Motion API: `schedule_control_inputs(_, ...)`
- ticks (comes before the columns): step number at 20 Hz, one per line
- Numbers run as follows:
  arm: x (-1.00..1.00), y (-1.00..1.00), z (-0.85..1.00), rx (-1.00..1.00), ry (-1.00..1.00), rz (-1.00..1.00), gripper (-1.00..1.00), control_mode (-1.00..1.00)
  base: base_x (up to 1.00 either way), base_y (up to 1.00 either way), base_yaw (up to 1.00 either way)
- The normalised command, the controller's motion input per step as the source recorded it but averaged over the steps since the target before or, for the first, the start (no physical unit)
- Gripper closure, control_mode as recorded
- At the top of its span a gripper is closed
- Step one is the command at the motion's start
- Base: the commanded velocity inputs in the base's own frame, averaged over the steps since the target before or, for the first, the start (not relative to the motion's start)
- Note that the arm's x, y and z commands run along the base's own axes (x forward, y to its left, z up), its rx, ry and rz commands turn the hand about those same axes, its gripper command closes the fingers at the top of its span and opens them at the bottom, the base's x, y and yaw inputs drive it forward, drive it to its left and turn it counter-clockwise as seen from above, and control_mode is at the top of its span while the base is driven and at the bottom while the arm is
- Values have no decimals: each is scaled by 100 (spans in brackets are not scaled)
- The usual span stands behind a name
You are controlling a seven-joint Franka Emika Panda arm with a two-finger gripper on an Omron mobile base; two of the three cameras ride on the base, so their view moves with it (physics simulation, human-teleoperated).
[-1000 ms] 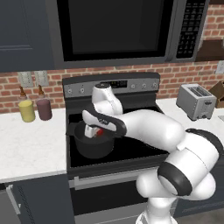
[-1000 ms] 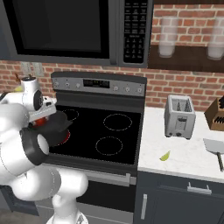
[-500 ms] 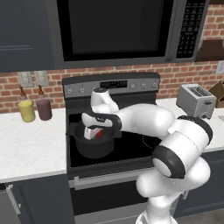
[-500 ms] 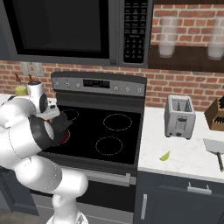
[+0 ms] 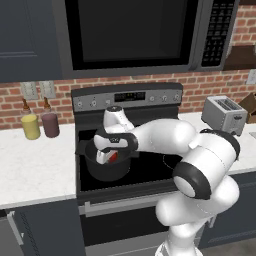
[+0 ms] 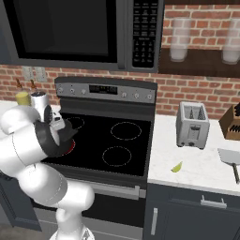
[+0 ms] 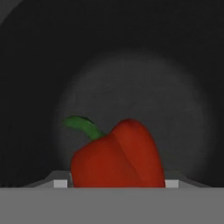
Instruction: Put the lemon wedge and bell pepper in the pot. Retrieve the spatula and lightly stir the vegetables in the pot.
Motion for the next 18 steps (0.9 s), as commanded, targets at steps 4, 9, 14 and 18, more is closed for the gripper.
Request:
schedule_control_inputs(4, 4, 0, -3, 0, 1, 0, 100, -100, 0, 0, 0)
schedule_control_inputs(9, 5, 1, -7, 0, 2, 0, -100, -100, 0, 0, 0)
schedule_control_inputs(14, 17, 1, -5, 0, 3, 0, -100, -100, 0, 0, 0)
schedule_control_inputs(18, 16, 0, 0, 0, 2, 0, -100, -100, 0, 0, 0)
